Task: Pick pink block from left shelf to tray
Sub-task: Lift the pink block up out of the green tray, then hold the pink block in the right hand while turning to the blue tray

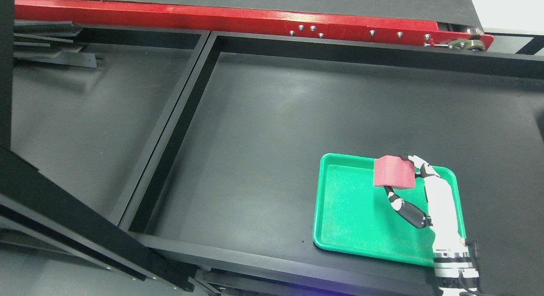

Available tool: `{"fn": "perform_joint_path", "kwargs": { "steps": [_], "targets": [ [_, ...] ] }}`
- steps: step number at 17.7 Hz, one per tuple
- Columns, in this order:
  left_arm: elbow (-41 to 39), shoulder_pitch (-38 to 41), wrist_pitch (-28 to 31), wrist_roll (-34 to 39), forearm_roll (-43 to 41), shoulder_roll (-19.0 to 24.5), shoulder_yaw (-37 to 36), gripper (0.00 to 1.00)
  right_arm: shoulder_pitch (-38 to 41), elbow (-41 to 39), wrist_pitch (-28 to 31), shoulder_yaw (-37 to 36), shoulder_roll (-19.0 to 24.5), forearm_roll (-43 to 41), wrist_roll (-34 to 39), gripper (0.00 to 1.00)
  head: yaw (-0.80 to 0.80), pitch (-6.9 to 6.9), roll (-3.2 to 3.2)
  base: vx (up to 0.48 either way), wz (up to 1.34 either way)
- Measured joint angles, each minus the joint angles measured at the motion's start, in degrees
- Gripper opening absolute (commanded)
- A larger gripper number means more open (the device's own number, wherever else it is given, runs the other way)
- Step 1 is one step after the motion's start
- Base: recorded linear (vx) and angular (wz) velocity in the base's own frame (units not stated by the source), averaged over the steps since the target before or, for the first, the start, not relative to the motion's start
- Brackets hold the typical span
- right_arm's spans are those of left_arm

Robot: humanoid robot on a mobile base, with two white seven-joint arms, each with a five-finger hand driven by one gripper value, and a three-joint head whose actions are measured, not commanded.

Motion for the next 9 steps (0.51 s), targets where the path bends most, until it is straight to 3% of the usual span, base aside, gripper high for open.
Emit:
{"fn": "perform_joint_path", "kwargs": {
  "steps": [9],
  "targets": [
    [0.00, 0.00, 0.18, 0.00, 0.00, 0.00, 0.00, 1.00, 1.30, -1.61, -0.16, -0.16, 0.01, -1.15, -0.10, 0.05, 0.00, 0.00, 0.00, 0.000, 0.00]
  ]
}}
